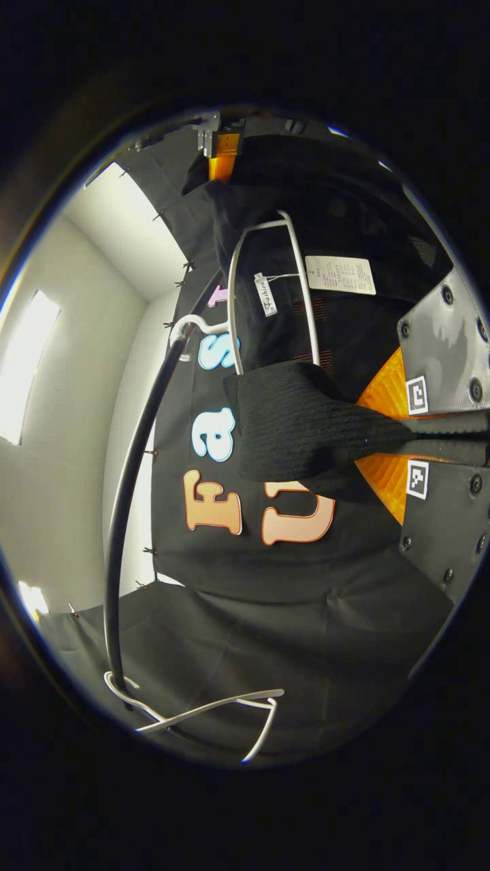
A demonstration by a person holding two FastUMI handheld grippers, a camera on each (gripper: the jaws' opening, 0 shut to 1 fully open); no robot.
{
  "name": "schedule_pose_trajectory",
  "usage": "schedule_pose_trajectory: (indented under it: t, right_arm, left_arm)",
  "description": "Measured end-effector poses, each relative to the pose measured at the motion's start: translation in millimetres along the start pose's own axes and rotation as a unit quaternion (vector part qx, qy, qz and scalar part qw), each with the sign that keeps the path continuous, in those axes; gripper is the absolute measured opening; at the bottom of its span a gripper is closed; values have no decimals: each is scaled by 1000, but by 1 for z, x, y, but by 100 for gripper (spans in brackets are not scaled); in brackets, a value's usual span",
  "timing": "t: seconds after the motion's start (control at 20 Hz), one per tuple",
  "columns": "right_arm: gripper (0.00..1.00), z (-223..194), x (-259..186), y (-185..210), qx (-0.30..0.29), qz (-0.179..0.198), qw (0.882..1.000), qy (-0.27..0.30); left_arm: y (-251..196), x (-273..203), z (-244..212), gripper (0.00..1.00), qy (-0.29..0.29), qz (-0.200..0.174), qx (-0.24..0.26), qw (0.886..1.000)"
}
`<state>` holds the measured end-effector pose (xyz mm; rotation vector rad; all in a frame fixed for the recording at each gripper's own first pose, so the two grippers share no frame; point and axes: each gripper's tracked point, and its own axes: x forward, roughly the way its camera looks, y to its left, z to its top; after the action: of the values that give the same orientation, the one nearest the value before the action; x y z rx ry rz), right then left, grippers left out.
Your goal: Grasp the clothes on the hanger with both hands and then place them into the laundry hamper below.
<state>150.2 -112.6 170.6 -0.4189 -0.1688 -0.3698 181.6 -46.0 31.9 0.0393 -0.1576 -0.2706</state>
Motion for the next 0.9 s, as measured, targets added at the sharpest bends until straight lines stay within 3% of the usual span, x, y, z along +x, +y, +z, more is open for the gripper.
schedule_pose_trajectory:
  t: [0.2, 0.5, 0.75, 0.9]
  right_arm:
    - [0, 2, 36, -9, -36, -5, 999, -11]
    - [0, -14, 75, -27, -27, -17, 999, -4]
    - [0, -7, 103, -30, -53, -3, 999, -3]
    - [0, -30, 112, -23, -88, 10, 996, 10]
  left_arm:
    - [2, 4, -3, 10, 5, -3, -9, 1000]
    - [3, 4, -1, 11, 1, -5, -2, 1000]
    - [0, 3, 1, 10, 3, -13, -12, 1000]
    - [-1, 3, 1, 10, -1, -16, -13, 1000]
